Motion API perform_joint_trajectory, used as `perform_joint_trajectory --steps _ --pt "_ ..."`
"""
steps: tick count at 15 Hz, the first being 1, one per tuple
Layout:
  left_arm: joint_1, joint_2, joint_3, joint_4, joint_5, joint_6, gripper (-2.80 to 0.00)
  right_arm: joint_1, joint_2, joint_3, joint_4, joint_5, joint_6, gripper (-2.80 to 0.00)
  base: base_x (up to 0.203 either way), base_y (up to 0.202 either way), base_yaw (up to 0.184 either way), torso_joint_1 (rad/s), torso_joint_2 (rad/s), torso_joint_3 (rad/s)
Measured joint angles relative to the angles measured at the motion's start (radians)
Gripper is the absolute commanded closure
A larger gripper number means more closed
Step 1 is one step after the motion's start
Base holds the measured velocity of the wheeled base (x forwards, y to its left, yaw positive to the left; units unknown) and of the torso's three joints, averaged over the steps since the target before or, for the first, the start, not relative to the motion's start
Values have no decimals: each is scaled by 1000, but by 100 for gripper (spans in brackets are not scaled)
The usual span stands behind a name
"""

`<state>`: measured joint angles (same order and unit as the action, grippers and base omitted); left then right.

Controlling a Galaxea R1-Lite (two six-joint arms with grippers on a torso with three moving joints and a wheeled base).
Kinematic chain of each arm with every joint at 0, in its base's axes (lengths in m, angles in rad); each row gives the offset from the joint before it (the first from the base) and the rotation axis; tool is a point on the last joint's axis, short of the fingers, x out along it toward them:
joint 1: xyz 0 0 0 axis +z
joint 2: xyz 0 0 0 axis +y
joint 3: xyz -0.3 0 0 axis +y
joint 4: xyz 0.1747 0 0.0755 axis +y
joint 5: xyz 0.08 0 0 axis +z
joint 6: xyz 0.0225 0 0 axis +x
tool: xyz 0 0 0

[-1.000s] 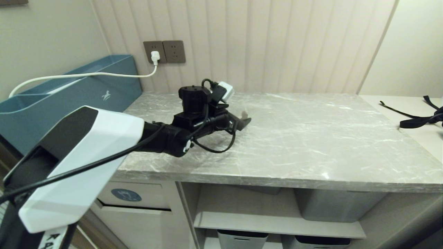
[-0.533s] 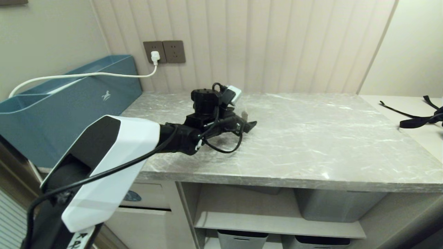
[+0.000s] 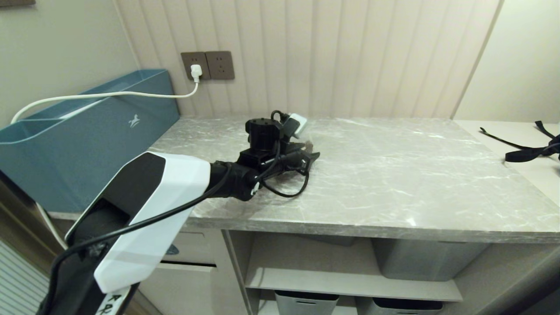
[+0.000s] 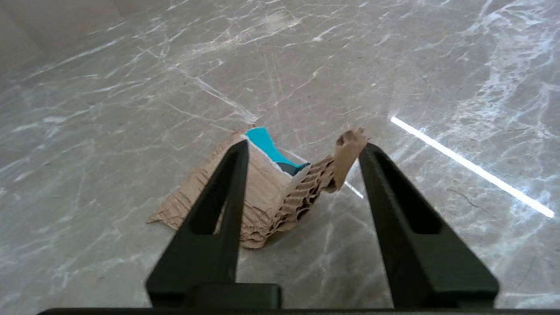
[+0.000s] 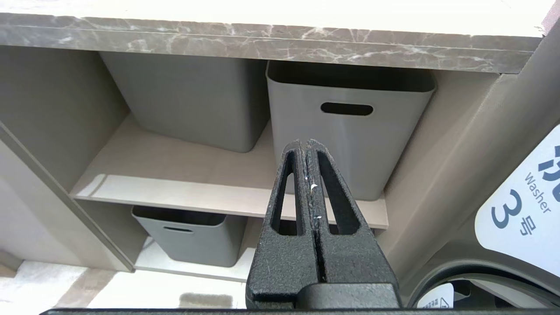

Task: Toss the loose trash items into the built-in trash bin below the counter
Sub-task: Pick up the garbage

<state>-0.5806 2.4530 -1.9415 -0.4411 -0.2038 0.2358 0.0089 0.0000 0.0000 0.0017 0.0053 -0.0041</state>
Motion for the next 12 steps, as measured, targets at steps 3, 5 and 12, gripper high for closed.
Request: perform_joint_trajectory --steps 3,5,12 --pt "-9 7 0 -54 -11 -31 0 0 0 0 0 0 0 0 0 0 0 0 0 0" --pt "-22 10 1 -66 -8 -40 0 0 0 0 0 0 0 0 0 0 0 0 0 0" --pt "-30 -48 14 -58 83 -175 0 0 0 0 0 0 0 0 0 0 0 0 0 0"
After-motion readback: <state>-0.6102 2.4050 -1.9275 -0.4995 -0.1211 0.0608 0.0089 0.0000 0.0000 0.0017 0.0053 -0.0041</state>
